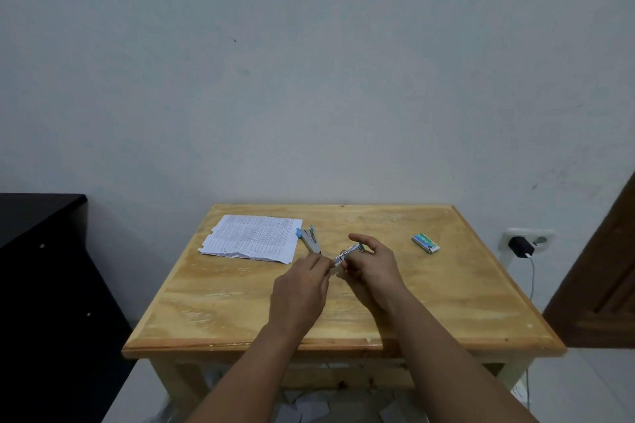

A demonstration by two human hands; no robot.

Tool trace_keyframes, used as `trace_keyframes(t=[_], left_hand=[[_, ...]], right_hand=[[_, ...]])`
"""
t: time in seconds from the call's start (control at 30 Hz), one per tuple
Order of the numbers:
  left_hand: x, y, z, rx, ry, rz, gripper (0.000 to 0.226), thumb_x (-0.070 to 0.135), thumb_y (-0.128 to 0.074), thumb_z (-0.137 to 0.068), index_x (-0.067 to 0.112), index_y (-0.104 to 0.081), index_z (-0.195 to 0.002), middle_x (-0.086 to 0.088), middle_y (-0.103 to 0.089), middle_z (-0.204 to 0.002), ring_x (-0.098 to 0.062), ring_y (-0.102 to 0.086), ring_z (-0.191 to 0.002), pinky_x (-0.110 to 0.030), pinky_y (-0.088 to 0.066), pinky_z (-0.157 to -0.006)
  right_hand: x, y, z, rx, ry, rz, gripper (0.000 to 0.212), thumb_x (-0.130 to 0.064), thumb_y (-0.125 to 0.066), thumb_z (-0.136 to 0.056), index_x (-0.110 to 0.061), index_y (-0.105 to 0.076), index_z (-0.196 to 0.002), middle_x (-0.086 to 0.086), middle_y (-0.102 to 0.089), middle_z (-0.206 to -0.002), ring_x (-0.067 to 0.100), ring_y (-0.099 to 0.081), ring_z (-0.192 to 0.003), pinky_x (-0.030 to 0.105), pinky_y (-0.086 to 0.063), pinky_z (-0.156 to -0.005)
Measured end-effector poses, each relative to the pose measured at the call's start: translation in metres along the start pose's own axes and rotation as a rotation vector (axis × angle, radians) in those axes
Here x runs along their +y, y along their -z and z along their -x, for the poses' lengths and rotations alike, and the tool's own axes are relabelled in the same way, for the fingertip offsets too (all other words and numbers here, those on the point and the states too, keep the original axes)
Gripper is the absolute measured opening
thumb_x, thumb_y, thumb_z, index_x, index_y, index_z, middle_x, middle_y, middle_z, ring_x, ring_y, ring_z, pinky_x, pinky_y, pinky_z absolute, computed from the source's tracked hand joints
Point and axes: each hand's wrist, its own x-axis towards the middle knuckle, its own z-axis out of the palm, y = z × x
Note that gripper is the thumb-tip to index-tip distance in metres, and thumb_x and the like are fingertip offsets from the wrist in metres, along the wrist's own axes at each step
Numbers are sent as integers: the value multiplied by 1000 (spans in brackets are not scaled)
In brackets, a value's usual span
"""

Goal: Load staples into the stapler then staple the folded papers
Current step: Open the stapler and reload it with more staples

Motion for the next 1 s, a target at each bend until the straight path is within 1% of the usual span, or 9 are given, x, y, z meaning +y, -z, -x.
trace_keyframes(t=[0.13, 0.27, 0.33, 0.47, 0.53, 0.6, 0.67, 0.8, 1.0], left_hand=[[1, 0, 1, 6, -12, 3, 20, 24, -73, -97, 28, -70, -116, 9, -75, -110, -11, -69, -89, -24, -53, -57], [1, 1, 3, 0, 4, 22, 19, 27, -72, -98, 28, -72, -117, 10, -77, -108, -10, -70, -88, -20, -46, -59], [-2, 1, 6, 15, 50, 96, 18, 27, -72, -98, 30, -72, -116, 12, -76, -103, -7, -69, -85, -19, -45, -61], [-5, 15, 6, -23, 231, 396, 16, 32, -70, -100, 39, -71, -114, 22, -75, -101, 3, -68, -90, -21, -54, -70], [1, 28, -3, -66, 352, 648, 14, 25, -72, -99, 37, -73, -108, 20, -76, -99, 1, -70, -93, -22, -58, -74], [10, 42, -14, -148, 530, 975, 15, 15, -75, -97, 26, -76, -106, 6, -79, -99, -12, -75, -92, -36, -64, -75], [14, 51, -23, -311, 710, 1238, 16, 11, -76, -96, 13, -76, -112, -12, -81, -102, -22, -75, -82, -48, -61, -73], [19, 52, -23, -520, 991, 1584, 27, 11, -76, -94, -1, -75, -118, -19, -77, -103, -15, -68, -72, -20, -57, -53], [22, 46, -24, -574, 1055, 1664, 29, 14, -78, -93, 0, -72, -117, -13, -71, -87, -13, -61, -73, -17, -56, -49]], right_hand=[[2, 0, 0, 7, 13, 30, 51, 4, -69, -85, -24, -67, -128, 24, -76, -94, 25, -71, -78, 53, -62, -89], [0, -1, 1, -13, -52, -142, 37, -2, -63, -96, -22, -65, -126, 23, -74, -84, 22, -67, -67, 41, -63, -69], [3, -2, -3, 5, -123, -237, 27, -20, -64, -100, -15, -66, -127, 19, -72, -83, 22, -65, -64, 40, -58, -65], [-6, -5, -6, 37, -233, -362, 52, -57, -57, -99, -11, -72, -118, 13, -74, -91, 21, -64, -67, 36, -48, -62], [-10, -8, -4, 5, -304, -566, 63, -64, -51, -99, -7, -70, -119, 16, -77, -106, 29, -71, -89, 40, -54, -77], [-11, -12, 1, -72, -371, -807, 72, -66, -49, -98, -1, -66, -125, 22, -75, -118, 37, -70, -109, 49, -53, -100], [-11, -18, 10, -159, -394, -967, 77, -66, -48, -98, 3, -64, -128, 23, -73, -123, 38, -73, -110, 53, -51, -103], [-11, -27, 19, -174, -376, -1160, 74, -59, -43, -102, 7, -68, -124, 20, -73, -124, 33, -77, -100, 54, -53, -100], [-8, -26, 16, -107, -400, -1234, 67, -48, -32, -107, 6, -66, -125, 21, -76, -113, 30, -77, -97, 52, -55, -96]])
